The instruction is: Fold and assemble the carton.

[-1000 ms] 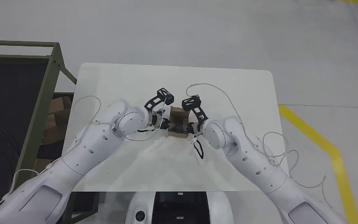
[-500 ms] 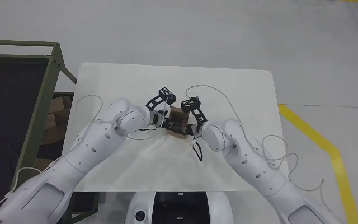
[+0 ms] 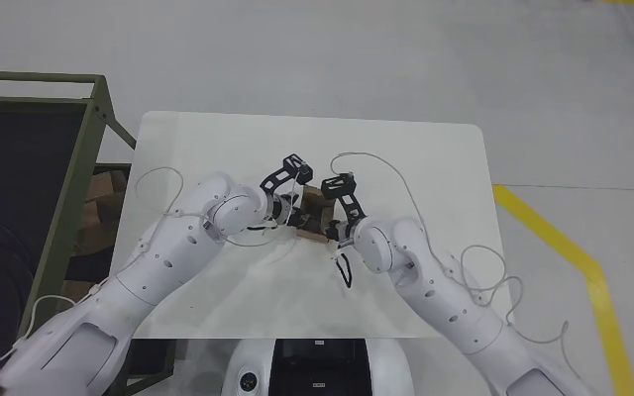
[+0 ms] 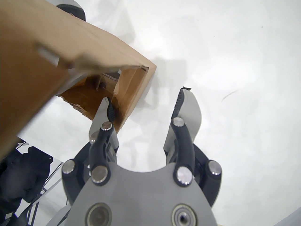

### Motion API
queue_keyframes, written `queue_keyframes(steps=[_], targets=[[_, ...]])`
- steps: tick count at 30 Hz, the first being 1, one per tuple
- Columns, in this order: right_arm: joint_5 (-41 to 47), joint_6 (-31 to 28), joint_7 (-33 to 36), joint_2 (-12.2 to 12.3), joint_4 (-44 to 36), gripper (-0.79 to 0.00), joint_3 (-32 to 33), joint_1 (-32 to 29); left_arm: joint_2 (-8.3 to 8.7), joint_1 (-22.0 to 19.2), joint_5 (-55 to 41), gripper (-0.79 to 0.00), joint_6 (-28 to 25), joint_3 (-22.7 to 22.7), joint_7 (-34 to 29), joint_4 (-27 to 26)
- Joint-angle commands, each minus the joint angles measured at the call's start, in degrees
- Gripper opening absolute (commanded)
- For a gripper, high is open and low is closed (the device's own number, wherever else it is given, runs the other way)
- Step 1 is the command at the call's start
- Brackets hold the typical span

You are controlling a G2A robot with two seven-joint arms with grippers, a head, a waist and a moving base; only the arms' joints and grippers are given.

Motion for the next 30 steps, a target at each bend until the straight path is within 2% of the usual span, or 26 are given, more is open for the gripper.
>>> queue_keyframes(steps=[1,10,13,16,21,30], targets=[[0.19,0.41,-0.09,-0.11,-0.13,-0.357,0.15,-0.23,-0.05,0.06,0.21,-0.379,-0.30,-0.10,0.21,0.02],[1.48,1.75,-1.25,-0.60,-0.53,-0.397,1.12,-1.41,-0.28,0.21,0.19,-0.363,-2.12,-0.62,0.38,0.47],[1.76,2.09,-1.37,-0.73,-0.74,-0.409,1.38,-1.79,-0.35,0.14,-0.40,-0.329,-3.27,-0.90,0.51,0.80],[2.06,2.26,-1.67,-0.84,-0.87,-0.425,1.75,-2.09,-0.41,0.15,-0.45,-0.262,-3.71,-1.14,0.55,0.78],[2.48,1.90,-1.98,-0.91,-1.22,-0.413,2.54,-2.63,-0.42,0.44,-0.78,-0.175,-4.55,-1.70,0.75,0.62],[2.58,1.36,-2.86,-1.03,-1.47,-0.406,3.48,-3.66,-0.28,1.04,-1.95,-0.142,-5.60,-3.23,0.47,-0.48]])
